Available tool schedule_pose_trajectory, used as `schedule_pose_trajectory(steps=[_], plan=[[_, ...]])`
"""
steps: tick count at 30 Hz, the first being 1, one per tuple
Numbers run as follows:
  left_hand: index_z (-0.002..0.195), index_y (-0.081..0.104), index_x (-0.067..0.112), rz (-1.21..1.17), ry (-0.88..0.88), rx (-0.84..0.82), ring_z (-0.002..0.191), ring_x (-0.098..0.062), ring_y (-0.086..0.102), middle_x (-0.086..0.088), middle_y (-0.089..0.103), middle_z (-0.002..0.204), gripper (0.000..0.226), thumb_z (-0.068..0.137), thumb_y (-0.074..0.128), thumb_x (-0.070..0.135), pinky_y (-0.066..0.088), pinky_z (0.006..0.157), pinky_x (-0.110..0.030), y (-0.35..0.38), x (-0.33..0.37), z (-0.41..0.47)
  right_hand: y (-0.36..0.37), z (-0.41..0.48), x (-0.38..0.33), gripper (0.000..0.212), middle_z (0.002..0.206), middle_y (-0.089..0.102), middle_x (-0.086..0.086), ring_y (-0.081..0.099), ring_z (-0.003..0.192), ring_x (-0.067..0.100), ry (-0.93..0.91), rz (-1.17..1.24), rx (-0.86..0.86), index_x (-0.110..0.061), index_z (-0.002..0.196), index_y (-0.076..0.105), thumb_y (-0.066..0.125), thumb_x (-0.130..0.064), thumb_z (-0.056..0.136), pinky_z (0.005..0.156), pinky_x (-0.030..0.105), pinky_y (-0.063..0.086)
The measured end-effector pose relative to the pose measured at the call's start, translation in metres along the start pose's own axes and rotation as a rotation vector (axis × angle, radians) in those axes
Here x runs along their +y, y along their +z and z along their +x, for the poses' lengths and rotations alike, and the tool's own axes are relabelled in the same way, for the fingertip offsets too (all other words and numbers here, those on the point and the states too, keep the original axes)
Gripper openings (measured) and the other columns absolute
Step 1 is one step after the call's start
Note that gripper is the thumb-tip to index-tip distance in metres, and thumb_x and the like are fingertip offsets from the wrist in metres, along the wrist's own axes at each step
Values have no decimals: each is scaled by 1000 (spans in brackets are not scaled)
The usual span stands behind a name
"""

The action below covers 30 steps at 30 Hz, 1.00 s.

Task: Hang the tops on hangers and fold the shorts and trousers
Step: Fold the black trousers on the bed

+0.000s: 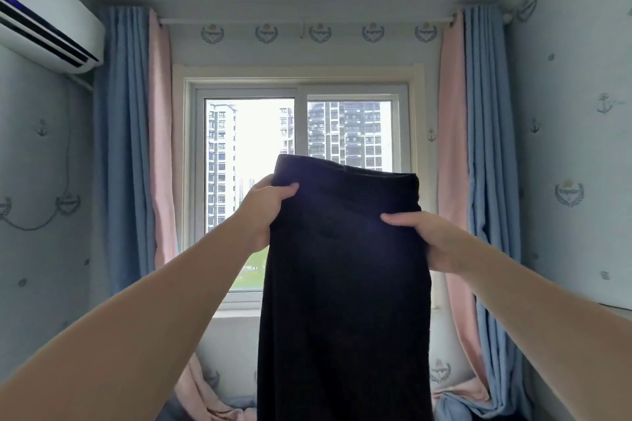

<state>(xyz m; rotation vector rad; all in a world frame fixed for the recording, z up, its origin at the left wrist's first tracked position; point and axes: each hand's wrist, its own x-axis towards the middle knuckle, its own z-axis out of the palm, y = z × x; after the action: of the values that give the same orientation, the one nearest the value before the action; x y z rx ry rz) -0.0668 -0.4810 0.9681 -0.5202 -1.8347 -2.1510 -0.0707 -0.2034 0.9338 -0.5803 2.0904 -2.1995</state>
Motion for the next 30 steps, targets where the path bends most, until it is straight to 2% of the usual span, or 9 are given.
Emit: schedule_pose_trajectory(steps=[2,5,8,10,12,16,23,28,30], plan=[[113,69,25,13,6,28,99,-26,73,-1,77,104,22,97,61,12,58,88,-44,-24,3,1,23,7,-12,36,112,75,15,74,97,32,-48,-40,119,-5,119,69,74,-11,84,68,37,62],[109,70,26,65,54,66,99,-24,72,1,77,103,23,97,59,10,58,88,-41,-53,12,4,56,17,-26,34,103,77,13,76,89,31,-109,-110,259,-3,114,70,78,-6,81,63,36,62],[96,68,28,143,84,155,97,-23,69,1,75,101,23,97,55,9,57,83,-37,-77,24,8,88,24,-37,30,96,78,10,77,82,27,-184,-131,376,-6,107,70,82,-10,80,63,34,61],[93,64,28,201,85,210,99,-25,66,-1,71,103,21,98,52,11,55,88,-42,-90,32,6,109,25,-46,25,87,78,4,76,74,21,-230,-132,418,-9,102,69,81,-16,83,55,28,59],[100,62,24,262,94,254,100,-26,64,-3,69,105,18,99,48,14,53,93,-47,-101,41,-2,129,22,-55,22,81,78,0,75,68,16,-257,-145,431,-10,100,68,80,-20,85,49,23,56],[123,59,14,359,148,319,99,-26,62,-4,65,106,28,100,45,20,52,93,-46,-119,62,-32,166,0,-72,24,89,78,1,76,72,16,-288,-182,441,-11,103,70,79,-25,86,53,24,57],[119,57,11,512,300,368,99,-26,61,-5,63,107,27,103,45,29,51,92,-46,-133,112,-114,215,-82,-105,20,94,76,3,75,72,15,-351,-201,448,-14,97,70,79,-29,87,50,23,56],[116,52,16,513,349,382,89,-18,60,1,60,98,21,103,45,31,46,73,-34,-128,143,-185,241,-155,-122,22,95,77,4,75,81,19,-392,-214,444,-14,100,70,71,-35,93,58,27,58],[119,52,15,505,345,379,92,-19,60,0,61,100,24,103,45,32,51,81,-39,-128,152,-213,248,-183,-125,22,92,78,2,76,78,18,-394,-223,428,-16,101,70,66,-36,97,57,26,59]])
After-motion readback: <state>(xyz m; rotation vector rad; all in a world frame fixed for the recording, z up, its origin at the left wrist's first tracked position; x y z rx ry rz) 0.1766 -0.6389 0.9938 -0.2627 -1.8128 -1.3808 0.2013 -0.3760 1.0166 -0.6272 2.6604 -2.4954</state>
